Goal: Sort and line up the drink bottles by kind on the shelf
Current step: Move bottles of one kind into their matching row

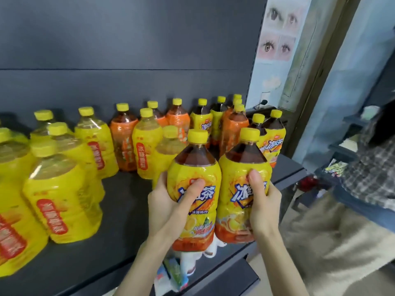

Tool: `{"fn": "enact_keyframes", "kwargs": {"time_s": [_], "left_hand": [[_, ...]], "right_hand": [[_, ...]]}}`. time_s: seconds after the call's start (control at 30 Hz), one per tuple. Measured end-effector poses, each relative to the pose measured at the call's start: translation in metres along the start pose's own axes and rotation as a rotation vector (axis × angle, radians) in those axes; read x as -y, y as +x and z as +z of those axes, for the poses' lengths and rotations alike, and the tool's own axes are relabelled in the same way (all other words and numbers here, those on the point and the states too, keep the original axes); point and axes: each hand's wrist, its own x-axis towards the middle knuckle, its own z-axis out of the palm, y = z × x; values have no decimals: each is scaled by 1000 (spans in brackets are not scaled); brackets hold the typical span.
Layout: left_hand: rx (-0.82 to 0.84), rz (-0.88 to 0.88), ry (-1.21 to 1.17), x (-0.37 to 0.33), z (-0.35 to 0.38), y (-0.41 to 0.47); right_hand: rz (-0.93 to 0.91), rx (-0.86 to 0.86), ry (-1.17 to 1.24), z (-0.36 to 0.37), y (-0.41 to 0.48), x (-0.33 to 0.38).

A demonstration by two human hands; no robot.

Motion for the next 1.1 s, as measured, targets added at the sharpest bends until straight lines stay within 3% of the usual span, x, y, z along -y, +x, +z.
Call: {"fn": "enact_keyframes", "kwargs": {"time_s": [0.37, 0.9, 1.1], "left_hand": [[-218, -62, 55, 35, 158, 23], [-439, -20, 133, 82, 222, 57], [-585, 6, 197, 82, 244, 51]], "right_hand": [[69, 161, -74, -85, 141, -29], [65, 285, 8, -107, 222, -85], [-52, 376, -31, -117, 242, -95]]}}
